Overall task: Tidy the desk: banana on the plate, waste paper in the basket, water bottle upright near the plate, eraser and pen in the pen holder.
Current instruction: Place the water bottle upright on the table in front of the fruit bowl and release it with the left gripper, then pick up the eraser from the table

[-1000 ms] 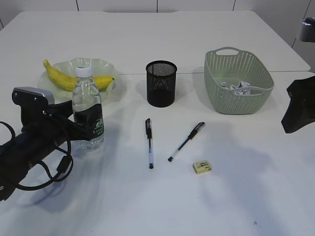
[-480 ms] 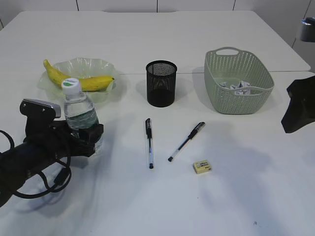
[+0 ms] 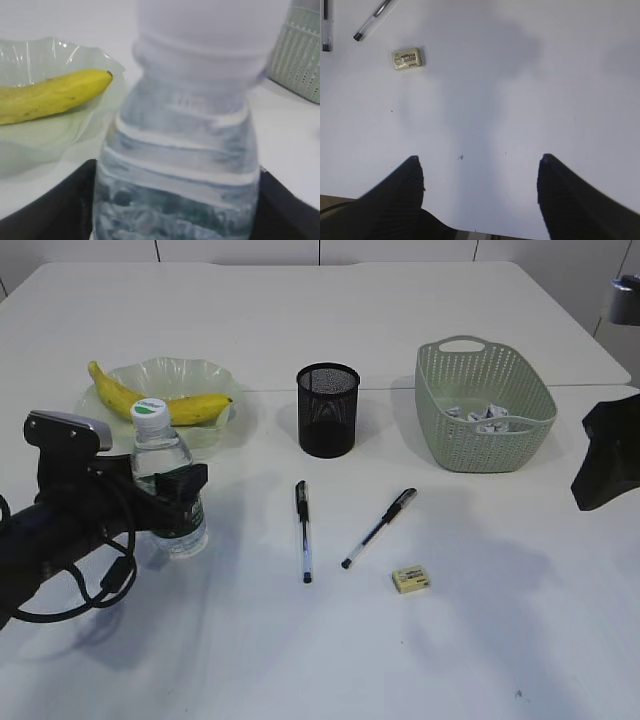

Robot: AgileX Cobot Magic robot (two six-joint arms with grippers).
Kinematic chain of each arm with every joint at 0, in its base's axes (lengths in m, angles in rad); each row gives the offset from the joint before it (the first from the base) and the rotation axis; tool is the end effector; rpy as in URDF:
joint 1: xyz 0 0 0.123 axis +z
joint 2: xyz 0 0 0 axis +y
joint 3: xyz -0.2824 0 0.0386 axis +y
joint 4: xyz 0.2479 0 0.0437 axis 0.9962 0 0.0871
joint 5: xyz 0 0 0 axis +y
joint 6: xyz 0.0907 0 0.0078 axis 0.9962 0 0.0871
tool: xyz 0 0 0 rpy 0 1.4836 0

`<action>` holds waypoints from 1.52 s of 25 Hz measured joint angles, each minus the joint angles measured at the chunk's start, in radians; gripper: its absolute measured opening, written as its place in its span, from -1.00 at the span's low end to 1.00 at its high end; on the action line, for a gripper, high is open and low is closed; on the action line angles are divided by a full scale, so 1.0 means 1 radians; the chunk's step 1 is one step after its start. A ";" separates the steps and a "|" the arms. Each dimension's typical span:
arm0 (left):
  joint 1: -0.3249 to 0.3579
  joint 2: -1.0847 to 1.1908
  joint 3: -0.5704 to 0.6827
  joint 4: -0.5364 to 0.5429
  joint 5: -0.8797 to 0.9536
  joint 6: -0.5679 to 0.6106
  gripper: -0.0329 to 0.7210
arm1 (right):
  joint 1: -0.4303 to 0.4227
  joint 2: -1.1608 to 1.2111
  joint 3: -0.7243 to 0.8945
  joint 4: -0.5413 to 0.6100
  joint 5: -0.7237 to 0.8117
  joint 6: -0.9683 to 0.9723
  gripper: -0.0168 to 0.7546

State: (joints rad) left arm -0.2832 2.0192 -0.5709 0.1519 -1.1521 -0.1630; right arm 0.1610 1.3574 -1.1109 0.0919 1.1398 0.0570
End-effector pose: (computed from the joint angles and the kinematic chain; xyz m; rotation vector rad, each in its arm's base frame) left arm 0.3027 -0.1012 0.1008 0.2638 1.7802 -0.3991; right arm 0.2489 0.0481 0.3017 -0.1107 2.8743 0.1697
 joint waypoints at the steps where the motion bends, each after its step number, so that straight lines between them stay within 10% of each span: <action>1: 0.000 -0.010 0.002 0.000 0.000 0.000 0.60 | 0.000 0.000 0.000 0.000 0.000 0.000 0.41; 21: 0.019 -0.263 0.004 -0.038 0.002 0.000 0.65 | 0.000 0.000 0.000 -0.014 0.000 0.002 0.41; 27: 0.125 -0.321 0.006 -0.042 0.013 -0.011 0.65 | 0.000 0.000 0.000 -0.022 -0.006 0.002 0.41; 32: 0.359 -0.366 0.010 -0.048 0.115 -0.073 0.65 | 0.000 0.000 0.000 -0.023 -0.009 0.002 0.41; 38: 0.448 -0.469 -0.001 -0.046 0.491 -0.083 0.65 | 0.000 0.000 0.000 -0.024 -0.022 0.002 0.41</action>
State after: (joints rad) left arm 0.1650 1.5506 -0.5723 0.1056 -0.6614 -0.2464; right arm 0.1610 1.3574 -1.1109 0.0680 1.1183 0.0593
